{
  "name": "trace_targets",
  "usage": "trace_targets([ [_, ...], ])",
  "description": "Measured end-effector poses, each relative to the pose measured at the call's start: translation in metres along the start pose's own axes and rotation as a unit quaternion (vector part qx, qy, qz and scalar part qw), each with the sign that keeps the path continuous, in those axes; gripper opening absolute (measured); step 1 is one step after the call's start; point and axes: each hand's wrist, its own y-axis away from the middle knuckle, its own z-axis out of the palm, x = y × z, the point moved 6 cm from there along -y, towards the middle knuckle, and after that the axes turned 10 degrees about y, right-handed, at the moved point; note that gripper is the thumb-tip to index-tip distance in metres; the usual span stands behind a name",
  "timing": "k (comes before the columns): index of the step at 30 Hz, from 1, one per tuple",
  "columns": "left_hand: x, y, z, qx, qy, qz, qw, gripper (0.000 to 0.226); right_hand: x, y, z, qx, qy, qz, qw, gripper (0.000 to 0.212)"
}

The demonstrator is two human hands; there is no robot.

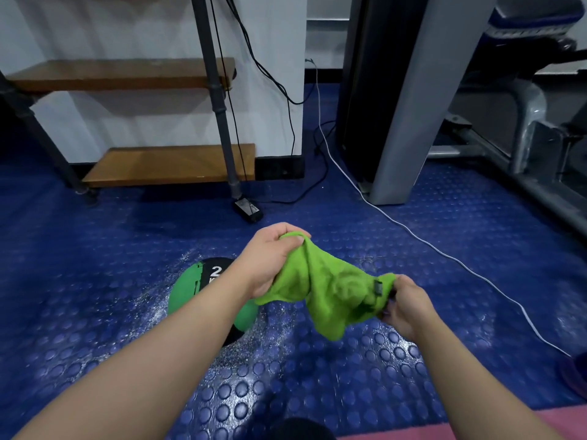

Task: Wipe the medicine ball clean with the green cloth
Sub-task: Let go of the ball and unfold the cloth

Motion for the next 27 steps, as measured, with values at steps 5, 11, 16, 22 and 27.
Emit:
trace_targets([
  [5, 0.01, -0.004, 0.004, 0.022, 0.012, 0.007, 1.0, 0.015, 0.004, -0.002, 0.008, -0.009, -0.009, -0.002, 1.0, 0.04],
  [11, 0.018, -0.01, 0.024, 0.0, -0.049, 0.001, 0.999, 0.014, 0.011, 0.021, 0.071, -0.107, 0.272, -0.187, 0.938, 0.058],
  [16, 0.027, -0.01, 0.021, 0.01, -0.179, 0.066, 0.981, 0.02, 0.009, 0.015, 0.099, -0.055, 0.307, -0.203, 0.928, 0.011],
  [22, 0.039, -0.002, 0.005, -0.005, -0.373, 0.086, 0.924, 0.023, -0.003, -0.002, 0.079, -0.032, 0.489, -0.171, 0.855, 0.041],
  [27, 0.024, -0.013, -0.033, 0.065, -0.375, 0.032, 0.924, 0.03, -0.027, -0.001, 0.035, -0.009, 0.465, -0.237, 0.853, 0.025],
])
